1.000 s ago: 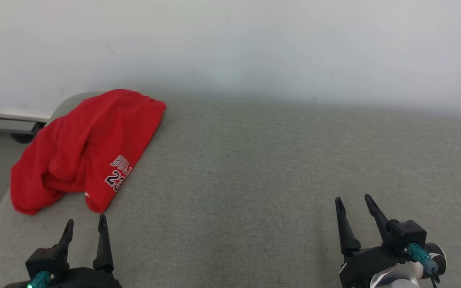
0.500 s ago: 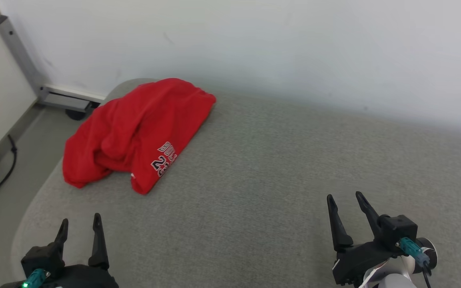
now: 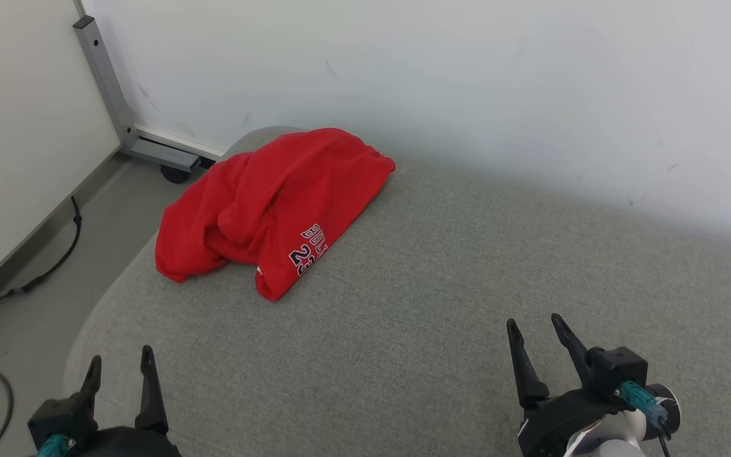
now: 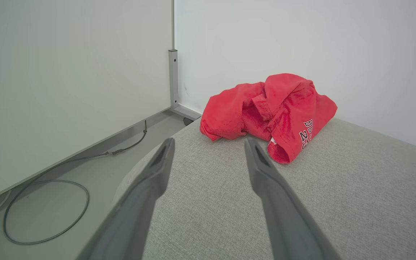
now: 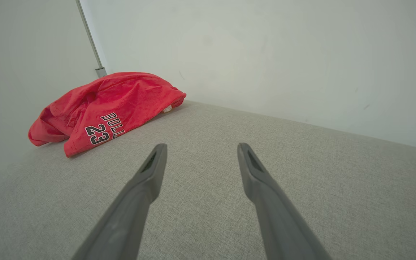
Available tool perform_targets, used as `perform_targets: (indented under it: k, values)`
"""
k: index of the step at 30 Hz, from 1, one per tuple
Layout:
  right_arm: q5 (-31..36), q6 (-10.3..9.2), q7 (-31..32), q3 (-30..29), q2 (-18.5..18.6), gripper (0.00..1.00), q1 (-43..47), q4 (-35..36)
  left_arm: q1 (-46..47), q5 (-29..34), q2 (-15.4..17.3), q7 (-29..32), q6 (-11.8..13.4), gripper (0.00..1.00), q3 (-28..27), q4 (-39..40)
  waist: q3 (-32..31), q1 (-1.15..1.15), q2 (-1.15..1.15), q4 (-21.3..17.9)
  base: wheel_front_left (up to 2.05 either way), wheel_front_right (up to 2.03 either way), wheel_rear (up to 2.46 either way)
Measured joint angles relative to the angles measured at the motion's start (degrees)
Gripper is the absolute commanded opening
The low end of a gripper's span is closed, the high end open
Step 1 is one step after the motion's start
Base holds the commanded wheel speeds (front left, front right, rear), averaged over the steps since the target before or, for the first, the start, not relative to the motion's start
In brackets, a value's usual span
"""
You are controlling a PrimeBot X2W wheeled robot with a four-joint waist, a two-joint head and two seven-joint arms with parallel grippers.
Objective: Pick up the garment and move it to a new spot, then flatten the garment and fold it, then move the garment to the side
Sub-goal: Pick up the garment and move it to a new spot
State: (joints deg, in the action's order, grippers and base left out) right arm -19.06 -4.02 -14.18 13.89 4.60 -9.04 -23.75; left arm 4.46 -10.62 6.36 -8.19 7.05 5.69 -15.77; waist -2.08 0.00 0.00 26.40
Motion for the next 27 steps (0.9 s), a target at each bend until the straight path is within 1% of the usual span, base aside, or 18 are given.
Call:
perform_targets:
  k: [8,10,13,17,19,24,27]
  values:
    - [0.0,0.08,0.0,0.4,-0.1,1.0,-0.9,-0.6,-0.9,0.0,-0.2,0.0,0.0,1.0,0.0,0.3,-0.2,0.0,0.0,0.1,0.0,0.0,0.0]
    - [0.0,0.51,0.0,0.8,-0.2,1.0,-1.0,-0.9,-0.9,-0.2,-0.4,0.0,0.0,1.0,-0.5,0.5,-0.2,0.0,0.0,-0.1,0.0,0.0,0.0]
    - [0.0,0.51,0.0,1.1,-0.3,1.0,-1.2,-1.1,-0.6,-0.5,-0.3,0.1,0.0,1.0,-0.7,0.5,-0.2,0.0,0.0,-0.7,0.0,0.0,0.0]
    - [0.1,0.57,0.0,1.5,-0.3,1.0,-2.6,-0.6,1.1,-0.9,0.8,0.7,-1.1,1.0,-0.7,0.1,0.0,0.0,0.0,-1.6,0.0,0.0,0.0]
    - [0.1,0.57,0.0,1.4,-0.4,1.0,-3.5,0.2,3.3,-1.0,1.3,1.2,-2.1,1.0,-0.7,-0.3,0.0,0.0,0.0,-2.1,0.0,0.0,0.0]
    - [0.7,0.58,-0.2,1.4,-0.5,1.0,-5.3,2.3,8.1,-1.5,2.5,2.2,-3.6,1.0,-0.9,-1.6,0.3,0.0,0.0,-3.8,0.0,0.0,0.0]
    - [1.3,1.0,-0.3,1.8,-0.6,1.0,-5.8,3.2,10.9,-1.8,3.4,3.2,-4.7,1.0,-1.1,-3.5,0.5,0.0,0.0,-5.1,0.0,0.0,0.0]
